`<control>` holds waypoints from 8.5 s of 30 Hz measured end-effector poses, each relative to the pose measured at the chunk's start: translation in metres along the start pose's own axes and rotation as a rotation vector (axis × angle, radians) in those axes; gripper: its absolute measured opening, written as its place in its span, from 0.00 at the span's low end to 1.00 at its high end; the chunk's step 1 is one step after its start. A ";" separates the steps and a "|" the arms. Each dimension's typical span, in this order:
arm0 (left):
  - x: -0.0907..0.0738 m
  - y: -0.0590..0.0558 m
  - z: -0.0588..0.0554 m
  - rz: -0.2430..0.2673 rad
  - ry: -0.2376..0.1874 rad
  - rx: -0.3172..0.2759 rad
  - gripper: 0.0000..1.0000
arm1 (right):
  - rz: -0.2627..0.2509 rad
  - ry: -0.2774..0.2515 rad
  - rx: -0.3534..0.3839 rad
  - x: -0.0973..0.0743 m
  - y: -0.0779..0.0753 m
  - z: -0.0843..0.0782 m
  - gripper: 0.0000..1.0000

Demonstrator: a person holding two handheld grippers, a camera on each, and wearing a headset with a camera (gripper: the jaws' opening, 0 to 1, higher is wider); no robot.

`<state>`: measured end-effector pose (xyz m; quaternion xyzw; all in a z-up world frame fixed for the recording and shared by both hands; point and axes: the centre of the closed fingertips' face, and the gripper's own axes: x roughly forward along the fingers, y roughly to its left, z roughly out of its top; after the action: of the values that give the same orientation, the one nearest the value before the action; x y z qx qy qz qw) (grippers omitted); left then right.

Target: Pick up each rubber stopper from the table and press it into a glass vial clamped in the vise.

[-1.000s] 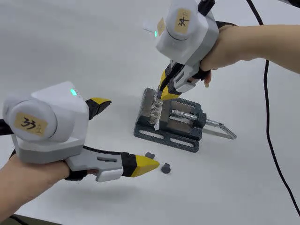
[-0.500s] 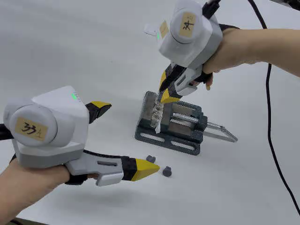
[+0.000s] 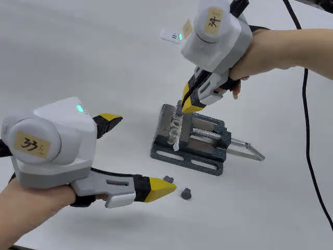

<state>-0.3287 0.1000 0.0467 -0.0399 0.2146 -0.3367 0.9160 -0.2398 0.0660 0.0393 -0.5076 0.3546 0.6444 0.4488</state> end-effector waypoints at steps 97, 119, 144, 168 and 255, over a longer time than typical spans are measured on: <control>0.009 -0.002 0.029 0.007 -0.057 -0.020 0.98 | -0.102 0.023 0.053 0.011 0.000 0.004 0.00; 0.000 -0.011 0.039 0.014 -0.063 -0.002 0.98 | -0.117 -0.051 0.120 0.010 -0.002 0.004 0.00; 0.000 -0.011 0.039 0.005 -0.055 0.007 0.97 | -0.134 -0.072 0.114 0.011 -0.006 0.003 0.00; -0.005 -0.012 0.039 0.009 -0.058 0.017 0.98 | -0.182 -0.234 0.239 -0.002 0.014 -0.006 0.29; -0.025 -0.041 0.029 -0.052 -0.040 0.051 0.93 | 0.085 -0.748 1.050 -0.001 0.120 -0.010 0.03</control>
<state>-0.3578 0.0821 0.0910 -0.0290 0.1864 -0.3650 0.9117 -0.3486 0.0148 0.0378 0.0531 0.4623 0.5357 0.7046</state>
